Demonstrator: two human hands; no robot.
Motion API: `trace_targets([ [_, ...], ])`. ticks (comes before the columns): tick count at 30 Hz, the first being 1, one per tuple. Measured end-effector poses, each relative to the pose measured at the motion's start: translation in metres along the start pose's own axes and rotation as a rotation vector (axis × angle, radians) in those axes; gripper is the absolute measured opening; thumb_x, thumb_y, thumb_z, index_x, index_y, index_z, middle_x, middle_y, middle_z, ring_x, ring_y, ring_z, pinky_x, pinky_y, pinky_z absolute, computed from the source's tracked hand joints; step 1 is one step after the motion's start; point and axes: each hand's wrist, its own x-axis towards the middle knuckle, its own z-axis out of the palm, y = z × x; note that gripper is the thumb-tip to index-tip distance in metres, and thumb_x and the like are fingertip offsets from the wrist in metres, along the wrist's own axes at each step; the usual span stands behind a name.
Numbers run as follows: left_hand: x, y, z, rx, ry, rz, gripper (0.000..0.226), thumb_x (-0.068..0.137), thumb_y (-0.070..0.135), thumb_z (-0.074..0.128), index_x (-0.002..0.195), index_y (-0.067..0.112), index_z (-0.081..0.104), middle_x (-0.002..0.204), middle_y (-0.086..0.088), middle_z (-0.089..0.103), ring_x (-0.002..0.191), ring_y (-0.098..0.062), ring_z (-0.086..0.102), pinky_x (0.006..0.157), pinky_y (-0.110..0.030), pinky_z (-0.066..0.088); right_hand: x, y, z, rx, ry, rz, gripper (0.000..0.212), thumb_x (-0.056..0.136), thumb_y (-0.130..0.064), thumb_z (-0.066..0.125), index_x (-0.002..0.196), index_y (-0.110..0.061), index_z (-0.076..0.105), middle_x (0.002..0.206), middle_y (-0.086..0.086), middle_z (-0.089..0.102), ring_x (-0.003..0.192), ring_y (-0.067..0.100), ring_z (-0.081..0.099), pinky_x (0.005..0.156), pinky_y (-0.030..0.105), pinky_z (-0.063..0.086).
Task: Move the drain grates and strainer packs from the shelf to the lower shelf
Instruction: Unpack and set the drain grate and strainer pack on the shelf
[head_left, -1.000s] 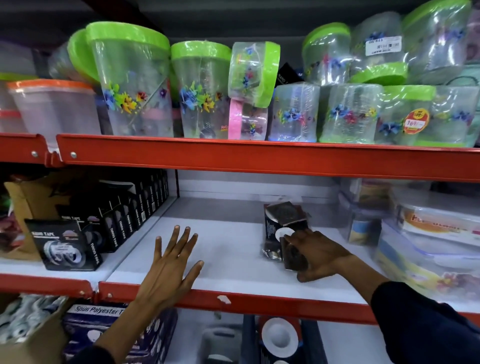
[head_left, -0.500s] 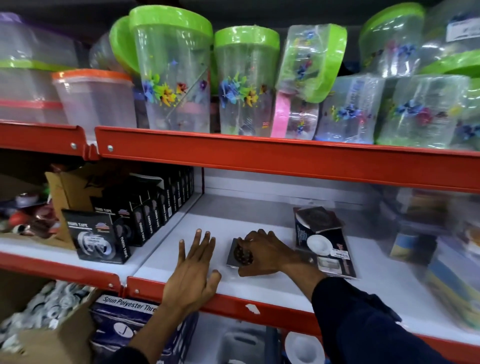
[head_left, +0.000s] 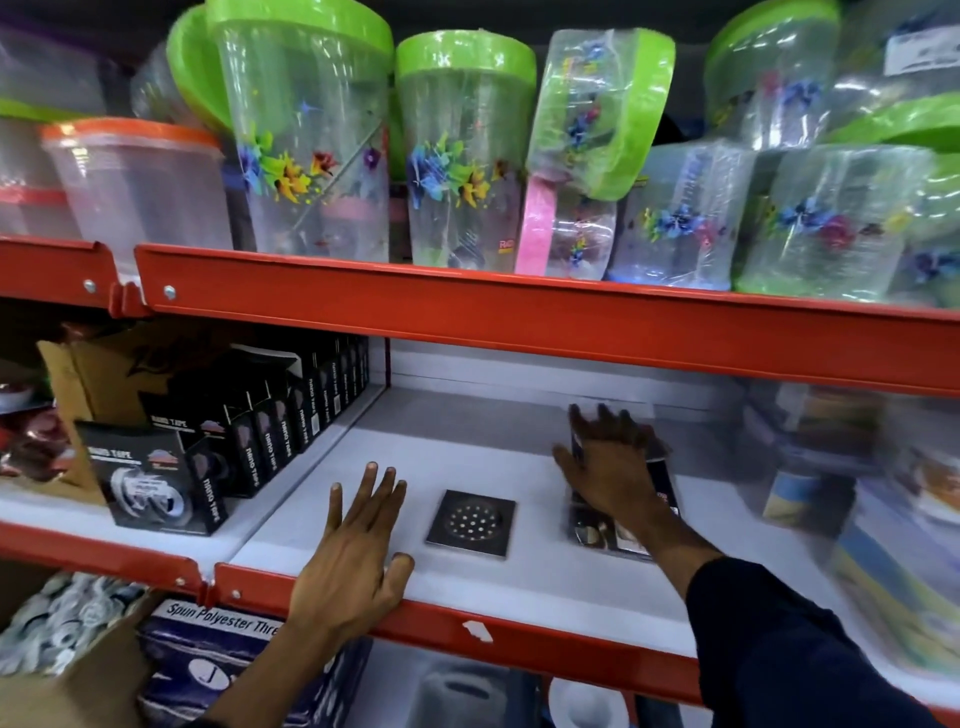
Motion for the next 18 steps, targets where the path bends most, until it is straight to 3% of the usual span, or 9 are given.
trace_targets([
  [2, 0.000, 0.000, 0.000, -0.010, 0.005, 0.002, 0.082, 0.085, 0.048, 0.020, 0.157, 0.012, 0.009, 0.167, -0.002, 0.002, 0.154, -0.013, -0.018, 0.125, -0.048, -0.007, 0.007, 0.020, 0.000, -0.092, -0.046, 0.110, 0.072, 0.098, -0.063, 0.030, 0.159, -0.028, 0.015, 0.164, 0.022, 0.017, 0.149, 0.049, 0.016, 0.119, 0.063, 0.017],
  [5, 0.001, -0.001, 0.001, -0.008, 0.005, -0.002, 0.082, 0.084, 0.047, 0.021, 0.157, 0.012, 0.008, 0.167, -0.003, 0.002, 0.154, -0.013, -0.017, 0.125, -0.047, -0.008, 0.016, 0.040, 0.001, -0.146, -0.141, 0.112, 0.080, 0.092, -0.070, 0.012, 0.158, -0.025, 0.020, 0.163, 0.012, 0.026, 0.145, 0.040, 0.030, 0.119, 0.054, 0.026],
  [7, 0.001, 0.000, 0.001, -0.020, 0.019, -0.001, 0.082, 0.083, 0.046, 0.023, 0.156, 0.011, 0.011, 0.167, -0.003, 0.004, 0.154, -0.014, -0.015, 0.125, -0.045, -0.009, 0.021, 0.046, 0.004, -0.136, -0.132, 0.093, 0.074, 0.095, -0.069, 0.020, 0.156, -0.027, 0.025, 0.161, 0.008, 0.033, 0.140, 0.038, 0.040, 0.115, 0.052, 0.033],
  [9, 0.002, 0.000, 0.001, -0.034, 0.032, -0.004, 0.082, 0.082, 0.044, 0.026, 0.156, 0.011, 0.015, 0.167, -0.002, 0.007, 0.155, -0.013, -0.014, 0.125, -0.044, -0.009, 0.027, 0.047, 0.004, -0.133, -0.117, 0.130, 0.076, 0.095, -0.070, 0.030, 0.157, -0.027, 0.022, 0.155, 0.014, 0.039, 0.134, 0.040, 0.045, 0.109, 0.050, 0.038],
  [13, 0.003, 0.000, 0.001, -0.027, 0.026, -0.020, 0.082, 0.080, 0.042, 0.026, 0.157, 0.014, 0.015, 0.167, 0.000, 0.006, 0.153, -0.009, -0.018, 0.126, -0.043, -0.009, 0.029, 0.042, -0.005, 0.012, -0.114, 0.226, 0.090, 0.085, -0.075, 0.047, 0.157, -0.027, 0.020, 0.147, 0.020, 0.043, 0.132, 0.040, 0.041, 0.109, 0.050, 0.034],
  [16, 0.004, 0.000, 0.000, -0.018, 0.025, -0.025, 0.083, 0.080, 0.042, 0.026, 0.157, 0.014, 0.017, 0.167, 0.000, 0.006, 0.153, -0.009, -0.018, 0.126, -0.043, -0.009, 0.019, 0.019, -0.011, 0.216, 0.008, -0.063, 0.087, 0.082, -0.061, 0.062, 0.154, -0.022, 0.032, 0.138, 0.010, 0.055, 0.127, 0.034, 0.049, 0.108, 0.047, 0.040],
  [18, 0.004, 0.000, 0.000, -0.002, 0.021, -0.026, 0.083, 0.080, 0.043, 0.026, 0.157, 0.014, 0.016, 0.167, 0.000, 0.006, 0.152, -0.008, -0.020, 0.127, -0.043, -0.008, 0.006, -0.009, -0.009, 0.337, -0.079, -0.298, 0.086, 0.078, -0.058, 0.063, 0.152, -0.023, 0.036, 0.142, 0.005, 0.055, 0.130, 0.031, 0.048, 0.111, 0.050, 0.039],
])
